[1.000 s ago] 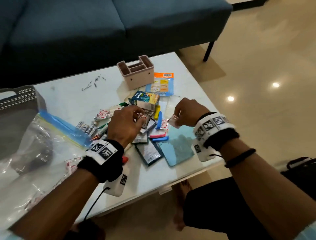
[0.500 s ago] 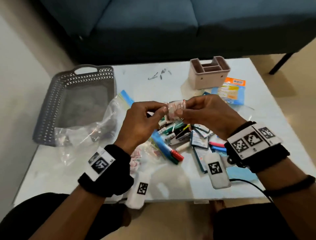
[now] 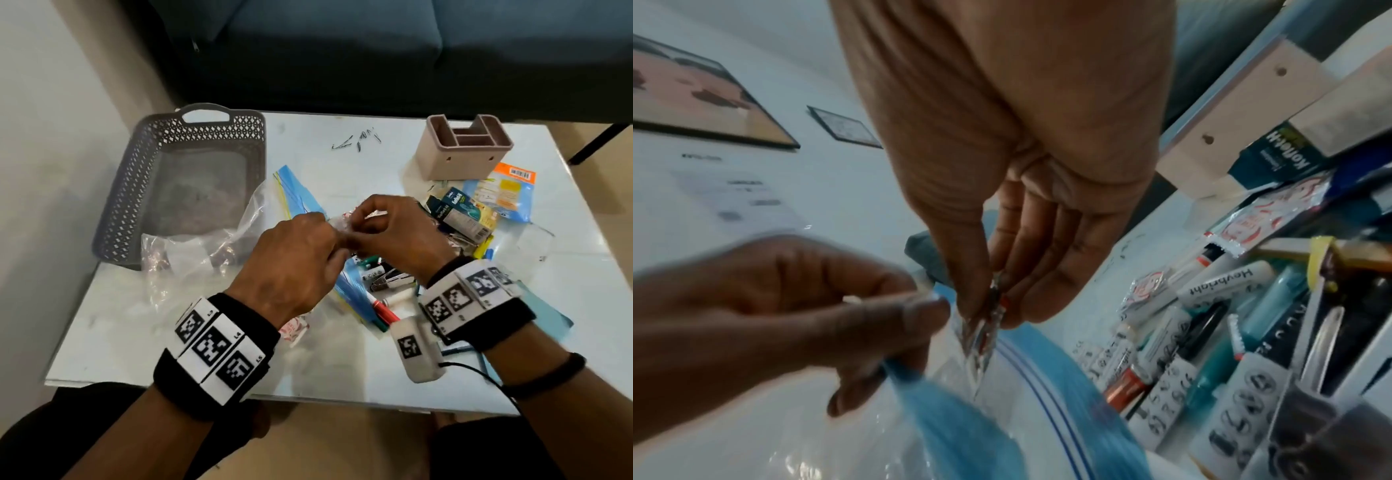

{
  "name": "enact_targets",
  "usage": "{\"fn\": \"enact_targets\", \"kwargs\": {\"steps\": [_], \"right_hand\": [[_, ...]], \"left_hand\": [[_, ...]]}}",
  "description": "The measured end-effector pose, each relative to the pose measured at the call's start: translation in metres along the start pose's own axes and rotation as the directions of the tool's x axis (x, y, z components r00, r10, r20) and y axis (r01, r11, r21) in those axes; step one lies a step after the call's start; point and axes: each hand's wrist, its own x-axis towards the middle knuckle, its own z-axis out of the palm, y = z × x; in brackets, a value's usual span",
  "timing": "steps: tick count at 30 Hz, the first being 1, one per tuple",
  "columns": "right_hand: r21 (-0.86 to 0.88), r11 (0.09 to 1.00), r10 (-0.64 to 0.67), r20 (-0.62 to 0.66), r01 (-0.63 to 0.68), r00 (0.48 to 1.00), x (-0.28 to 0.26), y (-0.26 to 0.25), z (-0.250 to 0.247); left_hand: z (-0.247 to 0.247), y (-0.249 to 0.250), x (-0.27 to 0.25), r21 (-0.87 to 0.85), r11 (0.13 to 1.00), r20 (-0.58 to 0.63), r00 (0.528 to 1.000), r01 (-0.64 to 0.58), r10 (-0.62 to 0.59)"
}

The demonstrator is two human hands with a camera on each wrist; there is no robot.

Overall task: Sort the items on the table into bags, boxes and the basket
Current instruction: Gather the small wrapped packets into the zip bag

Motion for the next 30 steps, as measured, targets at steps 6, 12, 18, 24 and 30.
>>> {"fn": "enact_targets", "kwargs": {"steps": [6,12,18,24,30], "right_hand": [[-0.216,0.970,-0.060,0.248,0.115,0.967,0.004,0.001,0.027],[-0.314,0.938,-0.029,0.347,0.145,0.937,-0.001,0.002,0.024],[-0.260,0.965,-0.034,0.004,0.034,0.999,-0.004,0.005,-0.050],[-0.642,0.635,0.176,-0.420,-0.429,0.890,-0.015,0.055,-0.145],[-0.689,0.480,0.361,-0.409,-0.543,0.838,-0.027,0.085,-0.161]], "left_hand": [[-0.011,-0.002,-0.008,-0.107,0.994,-0.059,0.998,-0.028,0.022],[-0.014,0.001,0.006,-0.086,0.994,-0.076,0.995,0.064,-0.071],[-0.005,0.018,0.018,-0.034,0.995,-0.073,0.992,0.097,-0.099],[0.007,0.038,0.024,-0.138,0.990,-0.094,0.994,0.038,-0.051],[0.025,0.052,0.026,-0.139,0.990,-0.071,0.997,0.013,-0.023]]}}
